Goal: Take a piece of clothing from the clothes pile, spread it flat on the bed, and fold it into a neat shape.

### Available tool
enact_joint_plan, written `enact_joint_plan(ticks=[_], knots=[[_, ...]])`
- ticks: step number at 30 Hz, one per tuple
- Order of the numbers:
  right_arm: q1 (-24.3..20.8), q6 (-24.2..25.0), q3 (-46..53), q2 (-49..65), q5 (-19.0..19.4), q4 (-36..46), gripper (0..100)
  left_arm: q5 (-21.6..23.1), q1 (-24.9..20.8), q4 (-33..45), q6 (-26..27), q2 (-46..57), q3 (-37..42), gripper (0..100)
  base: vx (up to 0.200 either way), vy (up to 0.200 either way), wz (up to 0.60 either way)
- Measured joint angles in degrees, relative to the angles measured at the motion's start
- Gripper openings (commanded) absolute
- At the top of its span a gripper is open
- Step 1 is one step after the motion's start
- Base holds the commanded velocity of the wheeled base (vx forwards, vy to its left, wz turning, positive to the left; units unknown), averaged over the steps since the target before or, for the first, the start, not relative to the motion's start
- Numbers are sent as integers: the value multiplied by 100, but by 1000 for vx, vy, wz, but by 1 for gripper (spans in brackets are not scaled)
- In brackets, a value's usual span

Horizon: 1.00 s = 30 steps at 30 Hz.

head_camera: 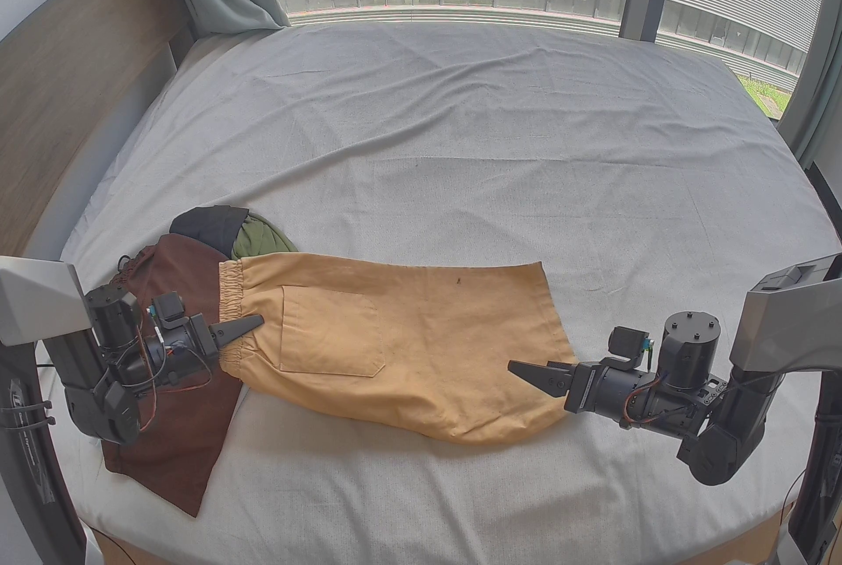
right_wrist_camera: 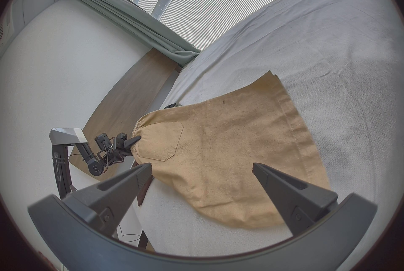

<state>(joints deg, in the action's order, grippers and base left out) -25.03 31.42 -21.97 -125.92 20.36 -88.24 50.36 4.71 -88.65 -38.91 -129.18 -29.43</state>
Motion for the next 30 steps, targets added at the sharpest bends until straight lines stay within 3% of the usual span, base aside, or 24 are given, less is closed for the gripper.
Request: enact_joint_plan(ticks=[17, 30], knots=[[0, -5, 6, 0, 2, 2, 100, 386, 474, 9, -1, 134, 22, 0, 0, 0, 0], [4, -5, 6, 0, 5, 2, 100, 424, 651, 7, 0, 137, -11, 0, 0, 0, 0]])
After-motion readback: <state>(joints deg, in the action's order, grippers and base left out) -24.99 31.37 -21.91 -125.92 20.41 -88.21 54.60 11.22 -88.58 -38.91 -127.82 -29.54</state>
